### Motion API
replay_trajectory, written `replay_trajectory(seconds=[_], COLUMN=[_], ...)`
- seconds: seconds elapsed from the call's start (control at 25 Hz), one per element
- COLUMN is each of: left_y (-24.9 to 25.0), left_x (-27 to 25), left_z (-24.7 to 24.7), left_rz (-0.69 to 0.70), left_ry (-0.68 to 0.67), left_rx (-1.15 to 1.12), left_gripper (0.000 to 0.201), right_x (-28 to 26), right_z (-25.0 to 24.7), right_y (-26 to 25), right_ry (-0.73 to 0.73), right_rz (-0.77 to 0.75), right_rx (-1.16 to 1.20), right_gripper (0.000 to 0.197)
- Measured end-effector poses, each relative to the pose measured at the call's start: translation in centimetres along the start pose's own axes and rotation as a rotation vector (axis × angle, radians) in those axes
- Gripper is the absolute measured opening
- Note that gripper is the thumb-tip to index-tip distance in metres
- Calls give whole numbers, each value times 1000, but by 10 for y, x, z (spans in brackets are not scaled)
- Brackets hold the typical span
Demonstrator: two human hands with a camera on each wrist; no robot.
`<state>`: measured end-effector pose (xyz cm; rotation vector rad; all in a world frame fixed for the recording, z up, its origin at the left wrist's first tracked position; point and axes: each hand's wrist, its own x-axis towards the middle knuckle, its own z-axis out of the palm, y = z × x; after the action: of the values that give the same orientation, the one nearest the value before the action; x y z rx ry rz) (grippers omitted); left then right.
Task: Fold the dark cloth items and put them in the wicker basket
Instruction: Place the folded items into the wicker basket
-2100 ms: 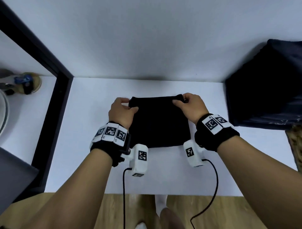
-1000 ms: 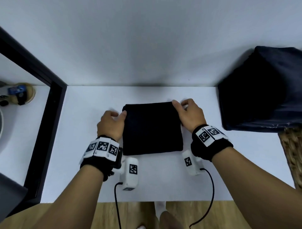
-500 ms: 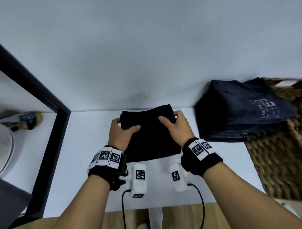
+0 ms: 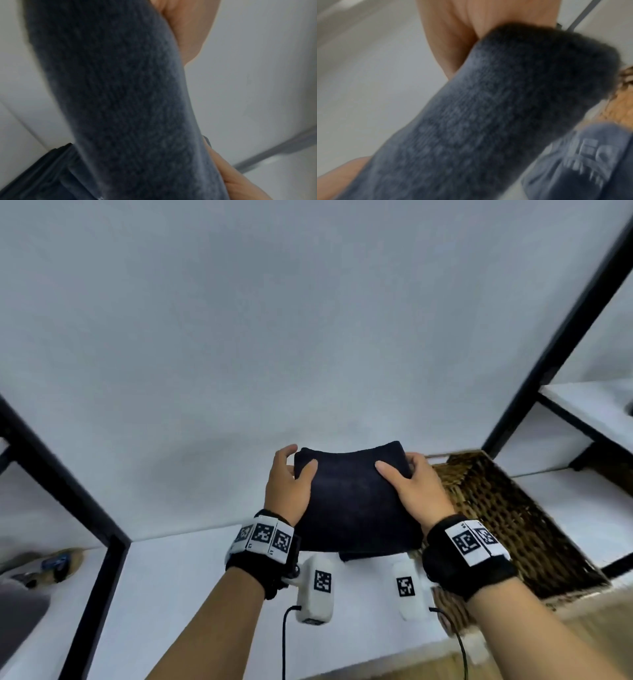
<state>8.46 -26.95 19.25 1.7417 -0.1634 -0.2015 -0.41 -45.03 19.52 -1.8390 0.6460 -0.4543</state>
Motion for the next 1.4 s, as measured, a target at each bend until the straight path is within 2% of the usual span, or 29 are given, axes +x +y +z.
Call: replay_trajectory(seconds=[0.2, 0.36, 0.56, 0.68, 0.88, 0.96, 1.08, 1.2, 1.28, 1.4], left_y=[24, 21, -12, -37, -82, -101, -121, -142, -155, -174], left_x=[5, 25, 49, 61, 75, 80, 92, 105, 104, 92], left_z=[118, 230, 330, 367, 400, 410, 415, 419, 424, 435], left_rz=[84, 54, -52, -158, -404, -502, -562, -620, -605, -438], left_ry=[-67, -62, -35, -36, -84, -76, -55, -80, -124, -207], left_rx=[90, 147, 340, 528, 749, 748, 711, 713, 809, 1075], left_gripper=[37, 37, 37, 37, 42, 50, 59, 72, 85, 85], right_x=[49, 122, 194, 222, 244, 250, 255, 255, 254, 259], right_z=[-105, -179, -223, -222, -193, -179, -157, -135, -124, -116], right_y=[29, 81, 160, 201, 259, 283, 314, 335, 344, 351], right_ry=[19, -37, -139, -179, -277, -306, -305, -317, -357, -387], right_rz=[37, 55, 198, 303, 408, 454, 520, 571, 594, 605], right_rx=[-40, -62, -123, -204, -277, -282, -230, -231, -269, -292], right_gripper=[49, 43, 44, 48, 46, 43, 40, 46, 50, 55])
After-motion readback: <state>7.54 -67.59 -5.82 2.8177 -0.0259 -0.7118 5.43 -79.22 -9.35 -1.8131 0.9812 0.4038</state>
